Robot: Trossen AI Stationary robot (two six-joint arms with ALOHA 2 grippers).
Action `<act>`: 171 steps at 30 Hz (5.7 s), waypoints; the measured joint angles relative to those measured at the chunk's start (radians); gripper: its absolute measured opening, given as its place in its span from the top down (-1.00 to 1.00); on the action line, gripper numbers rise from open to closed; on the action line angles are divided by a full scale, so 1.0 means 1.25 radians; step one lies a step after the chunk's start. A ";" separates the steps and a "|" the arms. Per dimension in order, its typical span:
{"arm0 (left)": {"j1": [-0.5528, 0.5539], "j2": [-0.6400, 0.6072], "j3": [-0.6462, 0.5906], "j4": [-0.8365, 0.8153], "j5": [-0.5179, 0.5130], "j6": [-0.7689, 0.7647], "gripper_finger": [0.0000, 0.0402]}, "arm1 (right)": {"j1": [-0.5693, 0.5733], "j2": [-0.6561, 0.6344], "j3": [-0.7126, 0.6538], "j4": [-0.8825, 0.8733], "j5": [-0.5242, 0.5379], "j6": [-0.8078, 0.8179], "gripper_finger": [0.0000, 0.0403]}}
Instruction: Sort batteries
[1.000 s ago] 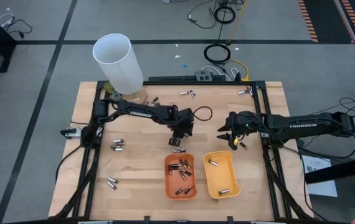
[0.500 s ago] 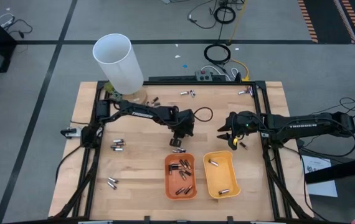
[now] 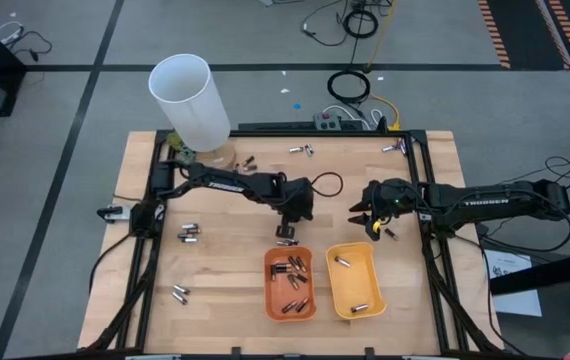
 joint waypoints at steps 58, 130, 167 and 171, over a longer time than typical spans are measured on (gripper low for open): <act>-0.261 -0.103 -0.057 0.208 -0.039 -0.044 0.96 | 0.277 0.012 0.046 -0.542 0.271 0.714 0.21; -0.274 -0.522 -0.641 0.899 -0.105 -0.148 0.96 | 0.308 0.182 0.293 -0.458 0.323 0.460 0.95; -0.274 -0.522 -0.641 0.875 -0.117 -0.149 0.96 | 0.496 0.397 0.294 -0.248 0.170 0.388 0.71; -0.274 -0.522 -0.641 0.875 -0.117 -0.149 0.96 | 0.476 0.386 0.303 -0.305 0.162 0.344 0.71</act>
